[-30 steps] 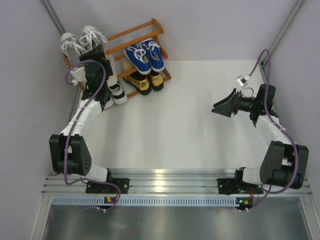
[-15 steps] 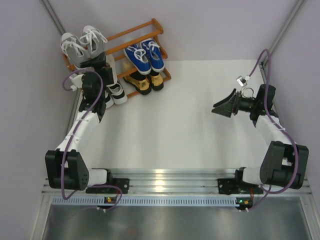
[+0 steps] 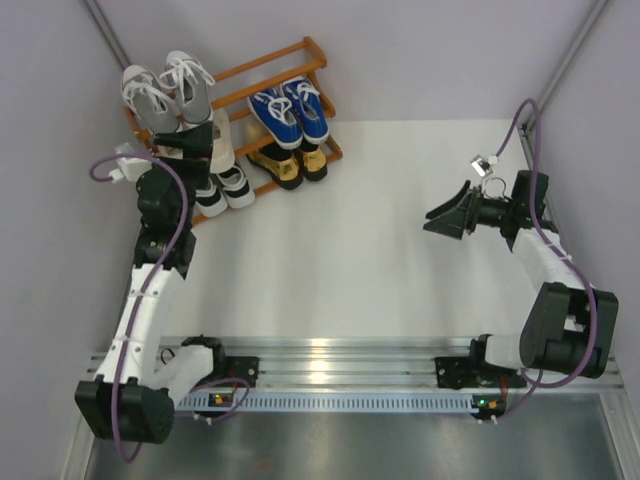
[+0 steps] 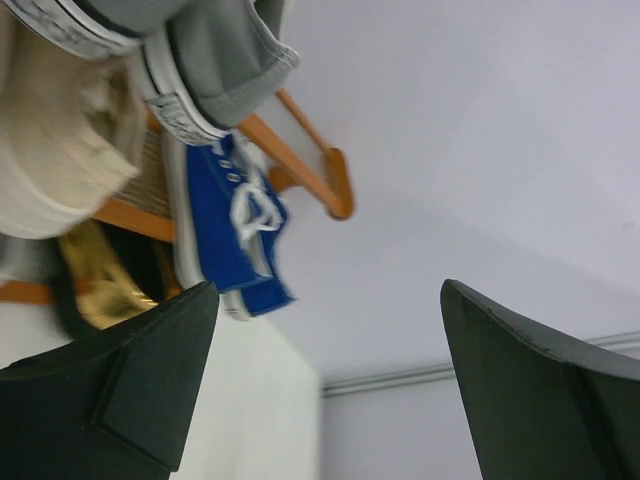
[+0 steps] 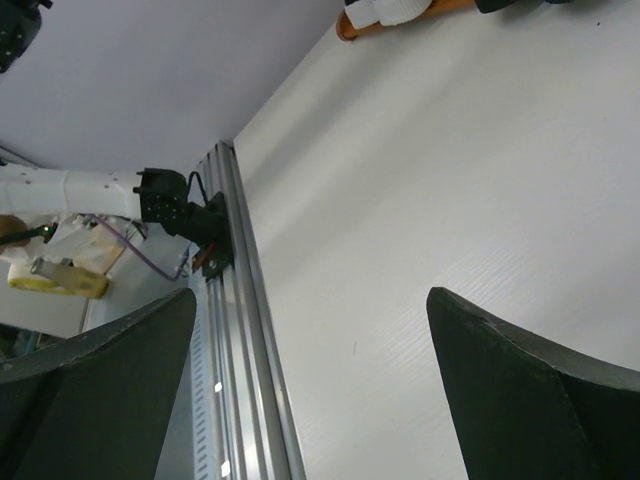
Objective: Place and organize the shoes onto the shoe shelf
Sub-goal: Reset both arms
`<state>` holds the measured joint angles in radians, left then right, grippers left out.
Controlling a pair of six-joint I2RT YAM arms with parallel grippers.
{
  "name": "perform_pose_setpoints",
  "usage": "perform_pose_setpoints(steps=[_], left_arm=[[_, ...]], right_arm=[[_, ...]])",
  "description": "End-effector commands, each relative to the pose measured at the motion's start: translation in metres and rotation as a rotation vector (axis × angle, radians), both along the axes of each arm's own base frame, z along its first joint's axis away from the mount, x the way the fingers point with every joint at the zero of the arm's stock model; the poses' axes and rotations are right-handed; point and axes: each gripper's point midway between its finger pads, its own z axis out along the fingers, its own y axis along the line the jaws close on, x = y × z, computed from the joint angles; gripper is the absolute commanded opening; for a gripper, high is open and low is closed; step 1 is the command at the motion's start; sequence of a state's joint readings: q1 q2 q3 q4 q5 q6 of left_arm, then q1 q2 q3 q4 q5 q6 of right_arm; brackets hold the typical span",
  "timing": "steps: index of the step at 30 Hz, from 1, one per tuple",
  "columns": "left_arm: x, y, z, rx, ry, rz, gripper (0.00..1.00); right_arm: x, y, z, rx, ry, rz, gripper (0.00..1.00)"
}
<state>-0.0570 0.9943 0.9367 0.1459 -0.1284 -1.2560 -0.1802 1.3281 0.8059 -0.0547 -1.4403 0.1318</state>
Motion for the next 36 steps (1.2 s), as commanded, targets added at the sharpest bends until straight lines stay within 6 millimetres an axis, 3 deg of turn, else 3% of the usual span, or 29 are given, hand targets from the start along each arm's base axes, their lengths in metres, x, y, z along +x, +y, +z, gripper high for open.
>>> perform_pose_setpoints(steps=[1,3,7,13,16,19,20,24,25,27,31,33,36], left_arm=[[-0.04,0.04,0.008,0.426,0.121,0.177,0.98],[-0.069,0.071,0.035,0.598,0.13,0.331,0.98],[-0.109,0.107,0.055,0.741,0.209,0.511,0.98],[-0.131,0.12,0.057,0.851,0.275,0.565,0.98],[-0.135,0.112,0.05,0.898,0.281,0.502,0.98],[-0.135,0.081,0.043,0.968,0.205,0.314,0.98],[-0.131,0.051,0.034,1.007,0.131,0.149,0.98],[-0.152,-0.024,0.013,1.021,-0.081,-0.249,0.98],[-0.153,-0.029,-0.004,0.997,-0.055,-0.298,0.98],[-0.163,-0.029,-0.013,0.964,-0.049,-0.295,0.98],[-0.168,-0.008,-0.051,0.982,0.048,-0.208,0.98],[-0.171,0.001,-0.065,1.014,0.088,-0.178,0.98],[-0.169,0.013,-0.089,1.012,0.177,-0.146,0.98]], right_arm=[[0.001,-0.006,0.024,-0.019,-0.136,0.009,0.99],[0.0,-0.006,0.024,-0.021,-0.134,0.008,0.99],[0.0,-0.006,0.025,-0.044,-0.168,0.0,0.99],[-0.002,-0.008,0.028,-0.071,-0.204,-0.01,0.99],[-0.003,-0.008,0.03,-0.088,-0.236,-0.017,0.99],[0.002,-0.013,0.03,-0.156,-0.295,-0.05,0.99],[-0.001,-0.015,0.024,-0.181,-0.264,-0.061,0.99],[0.02,-0.048,0.023,-0.4,-0.359,-0.247,0.99],[0.025,-0.064,0.029,-0.484,-0.378,-0.355,0.99],[0.034,-0.085,0.035,-0.573,-0.4,-0.49,1.0],[0.047,-0.155,0.046,-0.732,-0.271,-0.937,0.99],[0.041,-0.163,0.042,-0.737,-0.248,-0.971,0.99],[0.027,-0.159,0.035,-0.692,-0.236,-0.933,0.99]])
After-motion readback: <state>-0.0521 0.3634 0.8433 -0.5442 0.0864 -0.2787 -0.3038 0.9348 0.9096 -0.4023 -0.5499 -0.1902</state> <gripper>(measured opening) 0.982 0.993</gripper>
